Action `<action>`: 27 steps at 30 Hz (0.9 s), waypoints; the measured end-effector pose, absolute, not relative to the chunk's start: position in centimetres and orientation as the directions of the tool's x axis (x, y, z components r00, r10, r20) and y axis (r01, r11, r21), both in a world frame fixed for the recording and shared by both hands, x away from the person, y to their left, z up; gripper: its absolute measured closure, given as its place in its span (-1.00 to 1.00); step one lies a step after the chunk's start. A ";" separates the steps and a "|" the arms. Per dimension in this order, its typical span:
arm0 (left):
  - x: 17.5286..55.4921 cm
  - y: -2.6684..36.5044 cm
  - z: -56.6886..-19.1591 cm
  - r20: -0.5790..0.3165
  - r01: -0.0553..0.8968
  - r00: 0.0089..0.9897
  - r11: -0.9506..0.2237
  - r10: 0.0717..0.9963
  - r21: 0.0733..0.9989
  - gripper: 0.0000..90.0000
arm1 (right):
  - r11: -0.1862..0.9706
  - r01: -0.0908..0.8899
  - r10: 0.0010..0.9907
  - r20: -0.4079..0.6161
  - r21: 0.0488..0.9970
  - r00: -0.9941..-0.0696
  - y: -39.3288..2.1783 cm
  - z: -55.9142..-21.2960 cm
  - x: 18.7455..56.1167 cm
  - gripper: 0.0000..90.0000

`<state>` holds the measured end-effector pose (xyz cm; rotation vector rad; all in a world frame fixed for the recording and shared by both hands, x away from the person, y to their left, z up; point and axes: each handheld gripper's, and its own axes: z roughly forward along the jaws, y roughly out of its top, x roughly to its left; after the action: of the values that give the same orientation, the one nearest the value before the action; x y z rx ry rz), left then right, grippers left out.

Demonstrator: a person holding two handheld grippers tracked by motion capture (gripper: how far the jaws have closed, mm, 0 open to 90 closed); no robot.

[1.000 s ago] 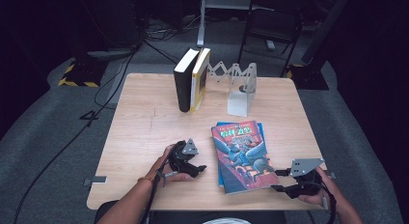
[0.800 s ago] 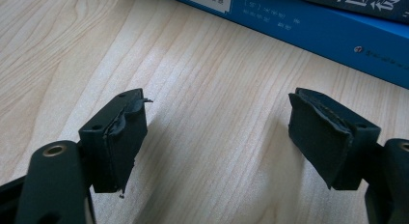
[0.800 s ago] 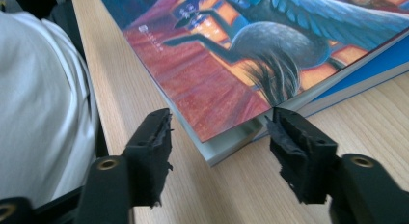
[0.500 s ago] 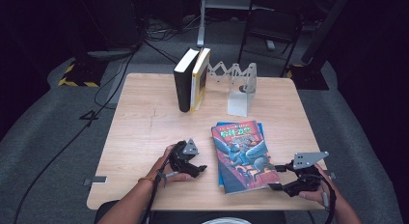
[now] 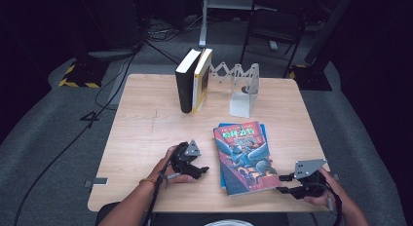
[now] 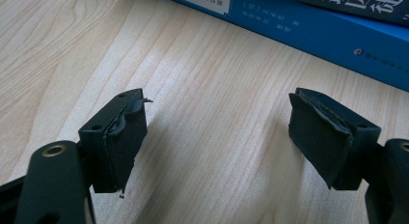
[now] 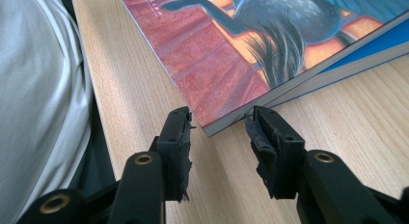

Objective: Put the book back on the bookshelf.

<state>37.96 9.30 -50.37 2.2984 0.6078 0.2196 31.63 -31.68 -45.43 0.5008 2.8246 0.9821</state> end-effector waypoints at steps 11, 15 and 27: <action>38.0 9.3 -50.4 -0.021 0.360 0.874 -0.617 0.485 0.700 -0.52 | 0.674 0.283 0.351 0.042 0.682 -0.935 -32.0 -44.8 31.7 0.12; 38.0 9.3 -50.4 -0.021 0.360 0.874 -0.617 0.485 0.700 -0.52 | 0.672 0.288 0.346 0.055 0.682 -0.937 -31.7 -44.9 31.8 0.19; 38.0 9.3 -50.4 -0.021 0.360 0.874 -0.617 0.485 0.700 -0.52 | 0.737 0.284 0.351 0.011 0.614 -0.936 -31.6 -45.6 31.8 0.23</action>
<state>37.97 9.29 -50.38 2.2981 0.6061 0.2188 31.85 -31.57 -45.58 0.5190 2.8285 0.9730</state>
